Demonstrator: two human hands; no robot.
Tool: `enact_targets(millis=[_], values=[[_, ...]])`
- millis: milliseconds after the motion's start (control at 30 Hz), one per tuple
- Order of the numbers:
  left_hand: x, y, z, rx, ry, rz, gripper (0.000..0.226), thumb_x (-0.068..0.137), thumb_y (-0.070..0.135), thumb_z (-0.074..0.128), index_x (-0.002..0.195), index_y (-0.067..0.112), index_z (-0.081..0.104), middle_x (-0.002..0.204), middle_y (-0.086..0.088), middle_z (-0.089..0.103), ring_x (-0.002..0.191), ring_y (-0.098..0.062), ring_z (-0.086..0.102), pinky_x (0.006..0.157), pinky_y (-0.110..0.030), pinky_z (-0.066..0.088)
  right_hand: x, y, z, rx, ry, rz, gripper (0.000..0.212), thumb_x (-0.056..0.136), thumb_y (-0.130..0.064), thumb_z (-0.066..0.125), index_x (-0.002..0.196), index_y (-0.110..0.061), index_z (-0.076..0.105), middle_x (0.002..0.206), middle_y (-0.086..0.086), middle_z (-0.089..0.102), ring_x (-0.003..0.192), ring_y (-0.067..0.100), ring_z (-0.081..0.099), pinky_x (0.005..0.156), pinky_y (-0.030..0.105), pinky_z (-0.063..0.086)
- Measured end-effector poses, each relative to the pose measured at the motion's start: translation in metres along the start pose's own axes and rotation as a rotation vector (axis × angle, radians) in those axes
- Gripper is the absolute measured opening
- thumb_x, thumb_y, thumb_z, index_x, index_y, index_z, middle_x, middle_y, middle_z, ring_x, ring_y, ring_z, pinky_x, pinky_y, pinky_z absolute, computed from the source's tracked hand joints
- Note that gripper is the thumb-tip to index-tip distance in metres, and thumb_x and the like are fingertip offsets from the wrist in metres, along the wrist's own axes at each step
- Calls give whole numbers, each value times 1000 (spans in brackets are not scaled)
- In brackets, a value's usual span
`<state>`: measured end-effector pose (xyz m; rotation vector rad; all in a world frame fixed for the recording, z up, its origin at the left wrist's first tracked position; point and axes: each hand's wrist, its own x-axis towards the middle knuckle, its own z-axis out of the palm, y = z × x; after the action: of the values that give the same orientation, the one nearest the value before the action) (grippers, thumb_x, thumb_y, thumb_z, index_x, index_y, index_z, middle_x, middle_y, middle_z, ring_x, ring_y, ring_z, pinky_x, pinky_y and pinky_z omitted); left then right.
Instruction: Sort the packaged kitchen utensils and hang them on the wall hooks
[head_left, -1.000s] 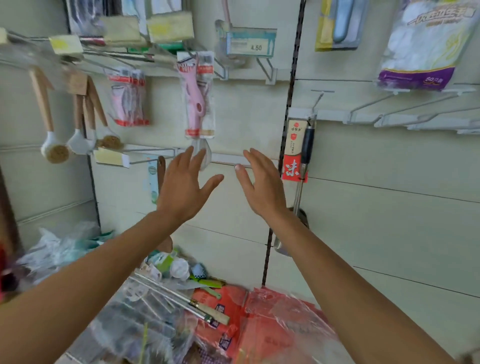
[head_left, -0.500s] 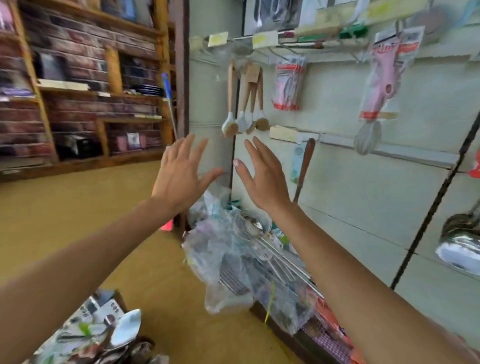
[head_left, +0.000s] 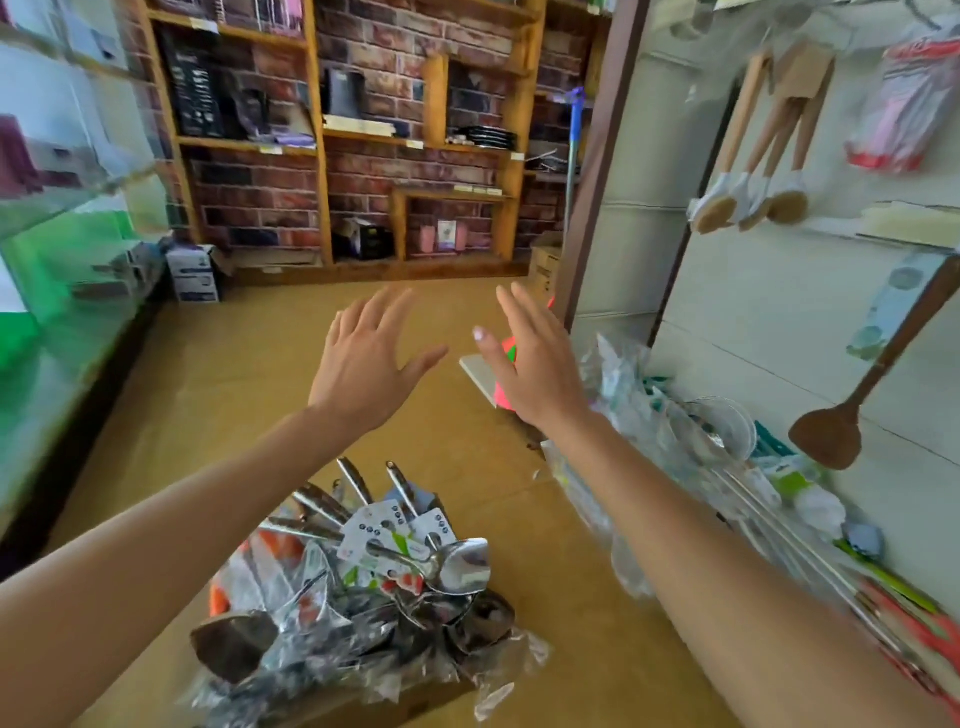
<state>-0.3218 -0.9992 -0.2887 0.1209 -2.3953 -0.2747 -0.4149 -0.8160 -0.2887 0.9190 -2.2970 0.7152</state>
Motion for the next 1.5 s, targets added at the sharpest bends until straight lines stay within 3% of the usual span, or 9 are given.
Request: enact_targets(millis=[400, 467, 567, 667, 767, 900, 1067, 1267, 1500], values=[[-87, -127, 67, 0, -234, -244, 52, 98, 50, 47, 142, 22, 48, 139, -2, 54, 127, -26, 48, 98, -42, 45, -37, -37, 159, 53, -266, -24, 69, 100, -57, 34, 154, -12, 29, 160, 6, 29, 148, 20, 23, 121, 37, 20], [-99, -138, 77, -8, -284, -294, 42, 98, 43, 51, 134, 22, 56, 129, -3, 61, 112, -26, 59, 86, -41, 53, -45, -37, 179, 56, -317, -13, 69, 100, -56, 35, 154, -13, 29, 160, 5, 30, 148, 19, 24, 121, 37, 20], [-117, -153, 95, -21, -380, -420, 29, 97, 39, 55, 105, 17, 71, 101, -7, 71, 72, -20, 68, 65, -37, 58, -60, -33, 205, 56, -423, 4, 70, 100, -57, 37, 154, -14, 28, 159, 3, 32, 146, 19, 27, 119, 36, 22], [-135, -159, 113, -81, -445, -559, 36, 96, 38, 57, 81, 9, 70, 67, -3, 68, 54, -16, 63, 54, -30, 53, -75, -29, 222, 59, -511, 34, 71, 99, -58, 39, 154, -15, 29, 158, 2, 33, 146, 19, 29, 117, 36, 25], [-151, -160, 120, -140, -496, -703, 47, 97, 38, 56, 74, 0, 67, 56, -5, 60, 56, -19, 59, 51, -14, 24, -87, -25, 235, 73, -577, 66, 70, 97, -59, 43, 152, -16, 34, 155, 1, 38, 142, 19, 35, 113, 37, 33], [-173, -161, 135, -590, -466, -1080, 39, 92, 35, 64, 78, -1, 66, 69, -14, 71, 54, -24, 69, 56, -38, 60, -98, -13, 244, 70, -817, 197, 59, 95, -54, 55, 142, -19, 49, 146, 1, 50, 129, 21, 50, 96, 34, 44], [-189, -160, 144, -894, -364, -1468, 36, 89, 32, 70, 102, -1, 60, 88, -17, 71, 60, -26, 70, 48, -33, 58, -116, 5, 253, 109, -999, 338, 60, 87, -45, 70, 140, -21, 53, 140, 1, 56, 122, 20, 56, 94, 35, 49], [-182, -166, 161, -1050, -215, -1554, 37, 86, 25, 73, 107, -4, 61, 96, -17, 71, 75, -28, 73, 64, -38, 61, -118, 8, 258, 130, -1033, 358, 66, 82, -35, 78, 140, -18, 51, 139, 4, 55, 122, 21, 56, 96, 34, 48], [-170, -167, 173, -1106, -98, -1605, 31, 83, 15, 76, 104, 0, 59, 99, -16, 68, 71, -25, 72, 64, -38, 62, -114, 10, 264, 131, -1084, 384, 66, 79, -37, 81, 133, -16, 51, 136, 4, 55, 119, 23, 56, 99, 40, 48]])
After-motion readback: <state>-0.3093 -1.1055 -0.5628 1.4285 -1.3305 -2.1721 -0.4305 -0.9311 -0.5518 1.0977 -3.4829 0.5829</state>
